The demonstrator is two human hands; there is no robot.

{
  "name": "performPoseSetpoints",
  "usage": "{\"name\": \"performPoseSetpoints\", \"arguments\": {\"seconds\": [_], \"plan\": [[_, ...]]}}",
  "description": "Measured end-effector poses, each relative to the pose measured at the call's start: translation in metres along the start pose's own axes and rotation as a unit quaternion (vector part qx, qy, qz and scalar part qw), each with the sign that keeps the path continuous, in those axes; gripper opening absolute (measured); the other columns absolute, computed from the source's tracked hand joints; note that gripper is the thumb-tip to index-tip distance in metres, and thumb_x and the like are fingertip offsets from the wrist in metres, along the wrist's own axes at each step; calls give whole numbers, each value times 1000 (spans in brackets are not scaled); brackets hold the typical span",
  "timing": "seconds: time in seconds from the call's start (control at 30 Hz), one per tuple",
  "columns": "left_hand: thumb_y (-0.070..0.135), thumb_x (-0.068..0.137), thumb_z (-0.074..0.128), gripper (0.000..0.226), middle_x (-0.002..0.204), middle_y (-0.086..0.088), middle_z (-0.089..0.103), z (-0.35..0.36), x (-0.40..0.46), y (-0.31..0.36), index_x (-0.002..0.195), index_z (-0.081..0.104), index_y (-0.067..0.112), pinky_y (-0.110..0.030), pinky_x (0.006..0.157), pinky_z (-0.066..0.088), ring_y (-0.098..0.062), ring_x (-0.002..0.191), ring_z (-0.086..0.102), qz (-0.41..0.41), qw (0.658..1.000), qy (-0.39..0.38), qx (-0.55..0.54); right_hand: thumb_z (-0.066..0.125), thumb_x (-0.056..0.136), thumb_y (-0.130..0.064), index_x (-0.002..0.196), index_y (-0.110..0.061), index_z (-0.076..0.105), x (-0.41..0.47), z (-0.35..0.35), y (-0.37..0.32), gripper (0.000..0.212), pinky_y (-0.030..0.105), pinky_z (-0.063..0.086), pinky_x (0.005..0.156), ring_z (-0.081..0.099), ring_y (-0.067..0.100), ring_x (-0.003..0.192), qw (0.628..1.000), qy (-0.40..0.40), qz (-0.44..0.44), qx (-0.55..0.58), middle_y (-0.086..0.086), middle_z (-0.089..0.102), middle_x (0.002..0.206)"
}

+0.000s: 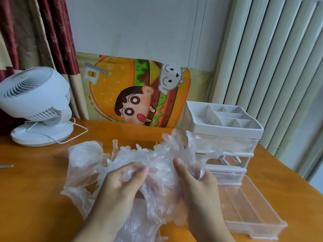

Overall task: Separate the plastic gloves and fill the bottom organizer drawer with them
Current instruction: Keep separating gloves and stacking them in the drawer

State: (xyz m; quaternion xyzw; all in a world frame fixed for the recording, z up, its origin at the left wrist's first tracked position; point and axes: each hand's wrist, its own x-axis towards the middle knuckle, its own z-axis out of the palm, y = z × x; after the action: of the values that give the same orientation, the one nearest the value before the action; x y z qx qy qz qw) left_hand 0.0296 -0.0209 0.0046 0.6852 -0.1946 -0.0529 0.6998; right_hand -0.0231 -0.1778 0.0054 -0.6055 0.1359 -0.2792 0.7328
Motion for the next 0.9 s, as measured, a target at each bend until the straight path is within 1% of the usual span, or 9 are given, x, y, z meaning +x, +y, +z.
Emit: {"name": "performPoseSetpoints", "arguments": {"seconds": [0.2,0.27,0.33,0.43,0.53,0.63,0.73,0.83,0.9], "plan": [[31,106,52,32,88,-9,76,-8,-7,19,93,77,15,-46,106,48,-14,61,60,-53,998,21,-33,89,83,-45,97,-1,70,1,-2,-1,50,74,50,97,65,56,106,1000,7,3,28,36,69,108],[69,96,51,62,140,-22,61,-16,-1,1,115,67,12,-52,106,48,-25,95,67,-72,992,22,-101,85,87,-42,95,-2,74,2,-1,1,42,66,58,93,72,51,98,999,13,-1,31,32,74,99],[96,58,66,108,140,-3,62,-16,-1,-1,133,60,17,-47,113,41,-18,124,58,-103,992,12,-65,86,83,-51,90,4,70,2,-1,3,58,49,54,72,68,36,74,1000,7,-13,17,28,68,81],[63,68,85,62,80,10,68,-2,-8,2,100,68,13,-27,79,47,-8,80,66,-117,990,-52,53,84,83,-56,62,-9,62,-1,1,2,56,37,39,63,49,21,64,1000,2,-22,10,17,50,64],[47,77,83,38,98,20,78,-4,-4,-8,109,78,27,-22,92,51,2,97,72,-79,987,-73,117,81,77,-62,68,3,50,3,0,-1,72,43,41,68,50,23,70,1000,16,-21,1,13,52,70],[54,78,79,33,105,28,75,-9,-1,-8,107,79,38,-25,101,49,7,105,67,-27,982,-63,177,84,88,-41,78,7,58,8,-6,-2,55,63,54,77,64,41,79,999,35,-24,0,30,63,83],[43,85,78,18,103,33,73,-11,0,-7,103,79,41,-12,88,49,12,99,67,-7,979,-63,192,78,94,-29,84,2,69,12,-12,-5,34,64,57,83,66,53,89,999,44,-9,-7,30,70,89],[40,87,77,19,103,30,74,-14,3,-15,105,78,38,-8,73,52,5,95,71,7,981,-50,189,73,98,-36,80,2,70,12,-17,-8,42,45,59,81,73,35,80,999,54,-2,-6,19,74,80],[34,90,76,14,101,31,74,-14,2,-9,103,79,38,-6,69,52,7,99,69,8,979,-54,195,70,100,-37,77,4,70,12,-18,-10,47,50,60,80,71,42,80,998,63,-4,-8,24,71,77]]}}
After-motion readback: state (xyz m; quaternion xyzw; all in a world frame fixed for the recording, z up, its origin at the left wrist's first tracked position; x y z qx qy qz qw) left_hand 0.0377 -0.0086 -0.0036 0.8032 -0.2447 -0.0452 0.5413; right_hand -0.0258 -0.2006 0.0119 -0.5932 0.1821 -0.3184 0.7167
